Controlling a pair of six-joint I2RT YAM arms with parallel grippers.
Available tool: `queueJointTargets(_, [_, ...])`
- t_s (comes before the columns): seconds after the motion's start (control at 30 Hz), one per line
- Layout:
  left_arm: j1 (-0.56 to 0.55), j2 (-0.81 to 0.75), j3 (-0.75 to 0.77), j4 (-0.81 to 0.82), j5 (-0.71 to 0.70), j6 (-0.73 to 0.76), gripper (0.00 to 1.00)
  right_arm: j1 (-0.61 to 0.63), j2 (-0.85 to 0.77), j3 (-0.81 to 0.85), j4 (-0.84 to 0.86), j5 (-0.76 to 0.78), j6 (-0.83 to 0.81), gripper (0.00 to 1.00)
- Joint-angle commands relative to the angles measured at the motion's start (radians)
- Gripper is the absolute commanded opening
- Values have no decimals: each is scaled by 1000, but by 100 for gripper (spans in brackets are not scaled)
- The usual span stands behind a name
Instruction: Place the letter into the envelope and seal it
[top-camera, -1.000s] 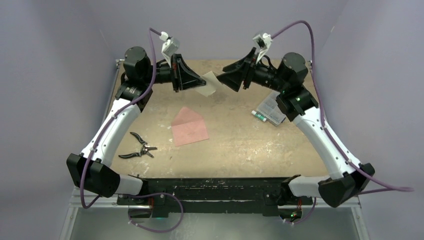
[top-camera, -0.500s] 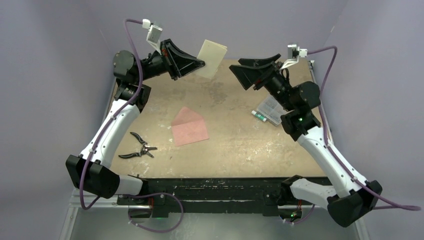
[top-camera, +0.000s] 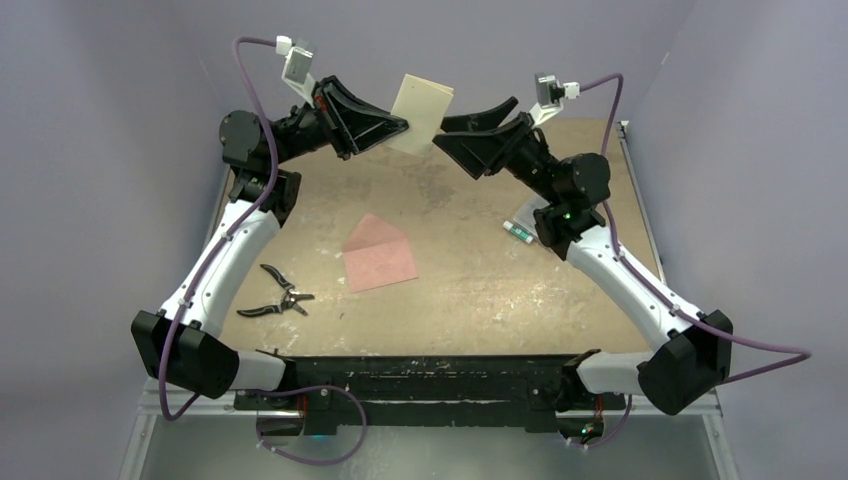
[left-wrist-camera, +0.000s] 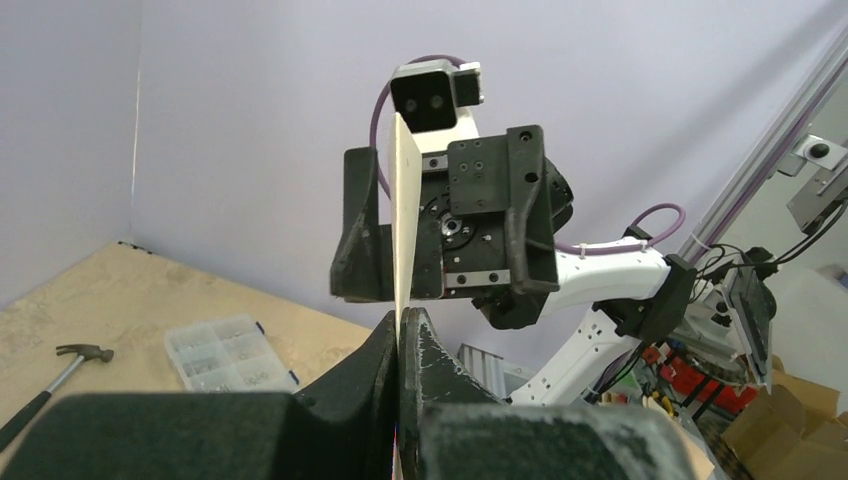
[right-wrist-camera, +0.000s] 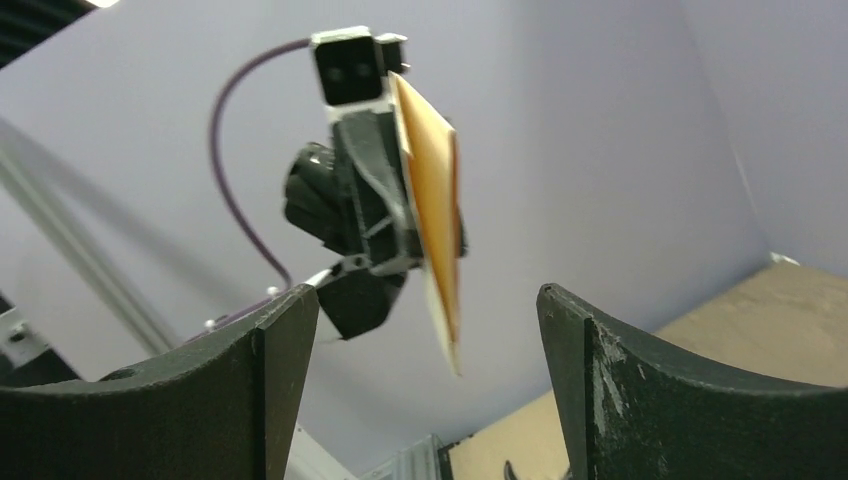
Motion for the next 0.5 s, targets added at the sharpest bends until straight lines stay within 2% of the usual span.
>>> queueJointTargets(0.0, [2, -28, -5, 65, -7, -36, 0, 12, 7, 79, 159, -57, 54, 81])
queueJointTargets(0.37, [-6, -24, -15, 70, 6, -35, 0, 25, 81, 160, 92, -21, 53, 65])
queueJointTargets(0.47, [-6, -25, -18, 67, 1, -32, 0, 28, 91, 167, 92, -19, 57, 57])
